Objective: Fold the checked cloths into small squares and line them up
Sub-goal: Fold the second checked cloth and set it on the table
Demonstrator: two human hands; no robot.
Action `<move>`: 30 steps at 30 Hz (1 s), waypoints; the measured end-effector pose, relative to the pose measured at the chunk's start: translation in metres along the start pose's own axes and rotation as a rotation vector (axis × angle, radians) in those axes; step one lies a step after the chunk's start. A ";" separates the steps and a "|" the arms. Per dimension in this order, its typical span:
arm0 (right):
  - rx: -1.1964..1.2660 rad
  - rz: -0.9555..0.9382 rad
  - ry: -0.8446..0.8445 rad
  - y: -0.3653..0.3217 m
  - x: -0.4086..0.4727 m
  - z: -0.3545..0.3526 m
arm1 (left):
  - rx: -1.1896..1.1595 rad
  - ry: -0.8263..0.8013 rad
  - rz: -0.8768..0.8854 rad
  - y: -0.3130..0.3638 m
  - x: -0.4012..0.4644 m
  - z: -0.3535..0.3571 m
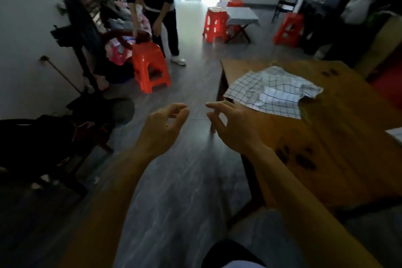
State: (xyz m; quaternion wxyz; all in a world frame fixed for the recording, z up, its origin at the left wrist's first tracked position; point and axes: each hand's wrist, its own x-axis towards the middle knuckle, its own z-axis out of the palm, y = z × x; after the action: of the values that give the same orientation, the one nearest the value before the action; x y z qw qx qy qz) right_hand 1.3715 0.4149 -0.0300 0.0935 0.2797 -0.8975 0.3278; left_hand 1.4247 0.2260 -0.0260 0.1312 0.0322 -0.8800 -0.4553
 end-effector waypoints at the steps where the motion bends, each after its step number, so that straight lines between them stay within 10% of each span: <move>1: -0.011 0.032 0.002 0.004 0.002 0.002 | 0.000 -0.035 0.022 -0.004 0.010 0.003; 30: 0.014 0.807 0.235 0.282 0.166 0.030 | 0.236 -0.718 0.294 -0.068 0.381 0.240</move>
State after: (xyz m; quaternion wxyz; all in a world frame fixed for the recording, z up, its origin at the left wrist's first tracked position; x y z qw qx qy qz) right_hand 1.0765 0.5001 -0.1457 0.0575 -0.1329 -0.9161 0.3739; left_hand 0.9906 0.3097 -0.1360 -0.1255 -0.2404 -0.9113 -0.3098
